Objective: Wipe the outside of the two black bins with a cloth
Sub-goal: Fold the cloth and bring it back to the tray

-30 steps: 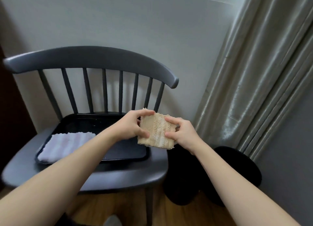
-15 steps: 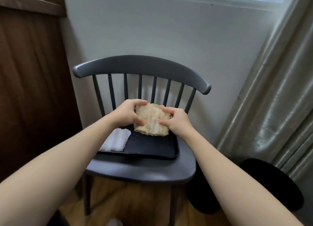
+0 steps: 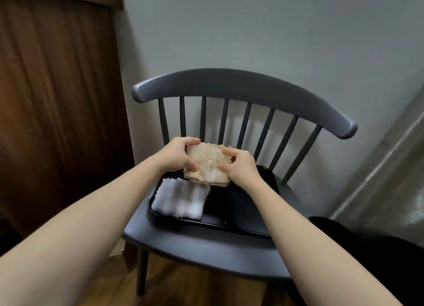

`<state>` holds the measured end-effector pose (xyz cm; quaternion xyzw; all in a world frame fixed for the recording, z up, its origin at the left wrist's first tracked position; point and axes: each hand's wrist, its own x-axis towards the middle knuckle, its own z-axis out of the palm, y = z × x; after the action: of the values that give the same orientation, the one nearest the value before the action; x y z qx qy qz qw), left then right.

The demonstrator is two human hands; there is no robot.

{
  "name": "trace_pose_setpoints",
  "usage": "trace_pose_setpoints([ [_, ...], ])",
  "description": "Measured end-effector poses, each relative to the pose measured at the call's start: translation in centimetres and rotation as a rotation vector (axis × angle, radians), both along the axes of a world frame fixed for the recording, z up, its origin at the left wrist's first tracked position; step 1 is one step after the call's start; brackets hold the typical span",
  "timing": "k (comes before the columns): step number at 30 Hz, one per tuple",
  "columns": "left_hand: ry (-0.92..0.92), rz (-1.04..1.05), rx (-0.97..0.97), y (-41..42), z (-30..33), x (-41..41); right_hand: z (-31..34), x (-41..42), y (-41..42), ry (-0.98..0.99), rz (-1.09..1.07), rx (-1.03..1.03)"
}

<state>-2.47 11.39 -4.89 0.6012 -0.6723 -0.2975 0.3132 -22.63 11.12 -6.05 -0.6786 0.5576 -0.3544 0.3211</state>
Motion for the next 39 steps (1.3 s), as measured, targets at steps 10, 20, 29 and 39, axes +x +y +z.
trace_pose_setpoints([
  [10,-0.05,0.082,0.055,-4.1,-5.2,3.5,-4.1,4.3,-4.2,0.093,0.011,0.048],
  [20,-0.464,-0.011,0.026,-5.8,-7.3,3.4,-7.4,5.1,-6.2,0.276,0.051,0.093],
  [29,-0.534,-0.091,0.023,-5.6,-6.8,4.6,-6.6,4.4,-5.8,0.61,0.182,-0.133],
  [39,-0.64,-0.204,0.159,-5.9,-6.7,4.7,-6.4,3.4,-5.7,0.734,0.278,0.005],
])
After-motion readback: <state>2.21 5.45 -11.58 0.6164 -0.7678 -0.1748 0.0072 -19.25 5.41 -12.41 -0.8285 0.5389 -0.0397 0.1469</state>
